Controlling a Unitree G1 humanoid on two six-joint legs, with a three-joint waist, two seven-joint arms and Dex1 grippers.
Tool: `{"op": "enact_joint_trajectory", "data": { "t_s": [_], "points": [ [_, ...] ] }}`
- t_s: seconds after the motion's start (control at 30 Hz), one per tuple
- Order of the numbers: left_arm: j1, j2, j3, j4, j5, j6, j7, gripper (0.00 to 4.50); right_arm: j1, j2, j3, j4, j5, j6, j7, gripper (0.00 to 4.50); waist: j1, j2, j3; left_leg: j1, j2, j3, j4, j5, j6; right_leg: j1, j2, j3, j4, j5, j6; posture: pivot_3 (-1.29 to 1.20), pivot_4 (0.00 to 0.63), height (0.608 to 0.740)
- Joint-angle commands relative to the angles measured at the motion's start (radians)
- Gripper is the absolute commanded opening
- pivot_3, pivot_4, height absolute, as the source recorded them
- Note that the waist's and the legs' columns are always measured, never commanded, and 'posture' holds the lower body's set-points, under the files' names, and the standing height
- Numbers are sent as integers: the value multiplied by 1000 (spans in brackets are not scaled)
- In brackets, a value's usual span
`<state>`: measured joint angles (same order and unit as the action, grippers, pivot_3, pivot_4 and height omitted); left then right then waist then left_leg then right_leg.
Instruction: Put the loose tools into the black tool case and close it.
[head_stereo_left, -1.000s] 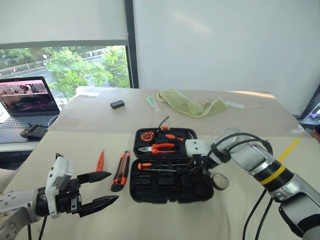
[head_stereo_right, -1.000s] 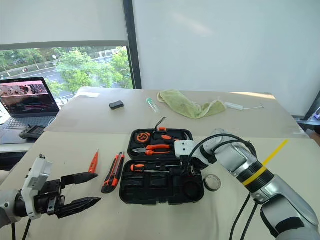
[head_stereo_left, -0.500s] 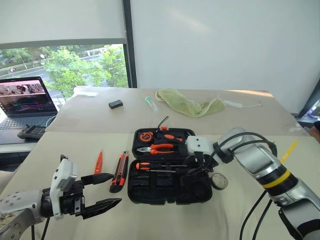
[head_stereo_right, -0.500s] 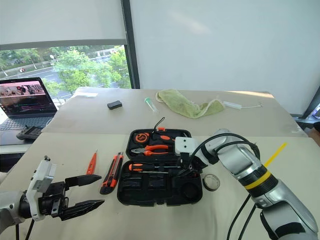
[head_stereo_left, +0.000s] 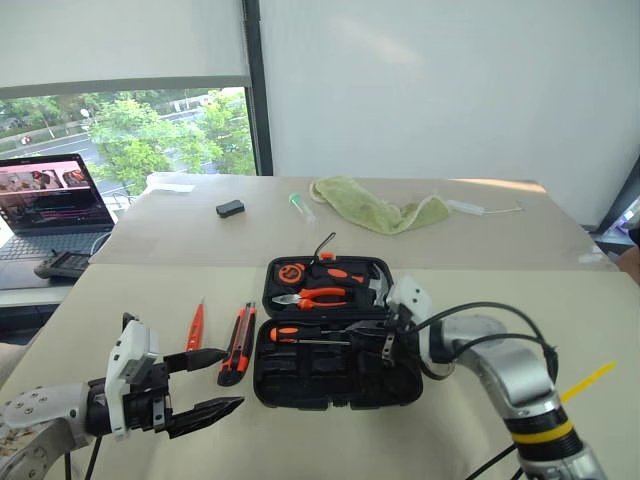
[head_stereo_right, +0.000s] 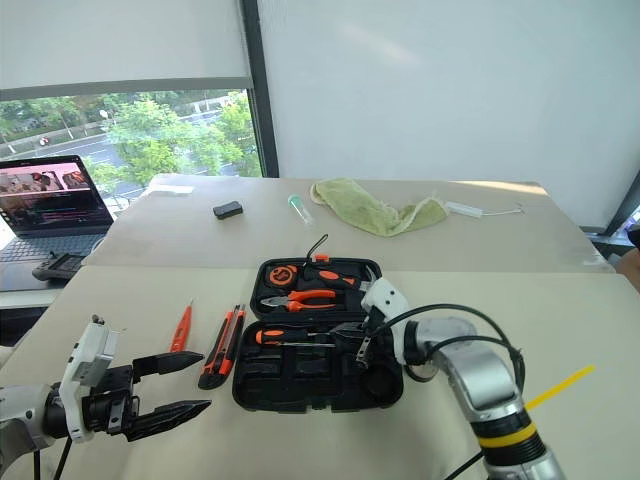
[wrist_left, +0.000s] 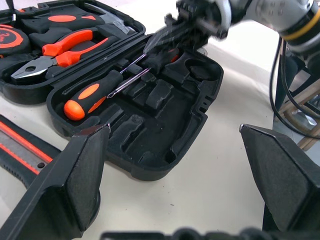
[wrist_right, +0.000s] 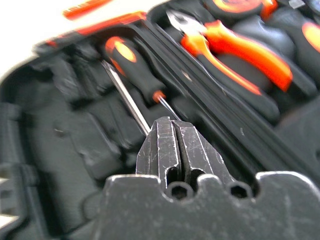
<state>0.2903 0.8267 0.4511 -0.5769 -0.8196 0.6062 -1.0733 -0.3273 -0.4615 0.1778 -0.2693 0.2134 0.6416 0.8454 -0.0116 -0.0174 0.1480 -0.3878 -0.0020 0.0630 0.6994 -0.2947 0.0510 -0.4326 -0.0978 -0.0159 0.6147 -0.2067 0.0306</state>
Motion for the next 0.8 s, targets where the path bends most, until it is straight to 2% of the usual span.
{"op": "enact_joint_trajectory", "data": {
  "t_s": [0.03,0.13,0.27,0.33,0.4,0.47,0.53,0.6,0.7,0.8],
  "points": [
    [-11,6,9,-6,4,-27,0,4478,47,-23,176,21,-130,-94,-23,68,-4,0,-1,1,0,0,0,0,0,1,1,0,0,0,0,0,150,740],
    [-22,8,3,-3,9,-24,4,4478,23,-39,267,123,-230,-133,-33,68,-11,-3,-4,12,1,1,-4,-3,5,9,4,1,-1,-2,-3,0,150,740],
    [-23,4,5,-16,19,-21,23,4478,-7,-39,272,181,-239,-145,-11,68,-13,-9,-10,25,8,1,-6,-4,3,16,9,1,0,-5,-10,0,150,740],
    [-35,-22,20,-16,17,8,108,4478,5,-12,163,110,-142,-202,-17,68,-5,-10,-11,32,11,1,-6,-4,2,22,10,0,0,-10,-19,0,150,740],
    [-53,-45,27,-14,45,16,202,4478,20,16,69,35,-20,-233,16,68,5,-11,-11,36,14,1,-6,-5,1,27,9,0,-1,-11,-19,0,150,740],
    [-79,-54,24,-6,71,61,312,4478,17,24,-14,-49,99,-174,40,68,10,-12,-8,33,14,1,-6,-5,0,27,10,0,0,-10,-18,0,150,740],
    [-145,-45,19,6,56,231,482,4478,19,-5,-102,-178,247,-108,72,606,12,-6,-4,28,14,1,-6,-4,0,24,9,1,1,-5,-11,0,150,740],
    [-223,-43,11,23,29,378,602,4478,25,-48,-147,-265,323,-66,88,1098,21,-5,-4,18,12,0,-5,-3,0,11,9,2,5,-2,-10,0,150,740],
    [-301,-63,1,35,30,447,677,4478,32,-104,-183,-327,393,-21,88,2183,21,-7,-4,15,12,-1,-5,-3,-3,8,11,0,8,-2,-10,0,150,740],
    [-398,-78,-60,17,32,544,761,4478,55,-182,-257,-380,460,12,96,3161,20,-8,-3,14,12,-1,-6,-4,-3,7,11,0,5,-3,-11,0,150,740]
  ]
}}
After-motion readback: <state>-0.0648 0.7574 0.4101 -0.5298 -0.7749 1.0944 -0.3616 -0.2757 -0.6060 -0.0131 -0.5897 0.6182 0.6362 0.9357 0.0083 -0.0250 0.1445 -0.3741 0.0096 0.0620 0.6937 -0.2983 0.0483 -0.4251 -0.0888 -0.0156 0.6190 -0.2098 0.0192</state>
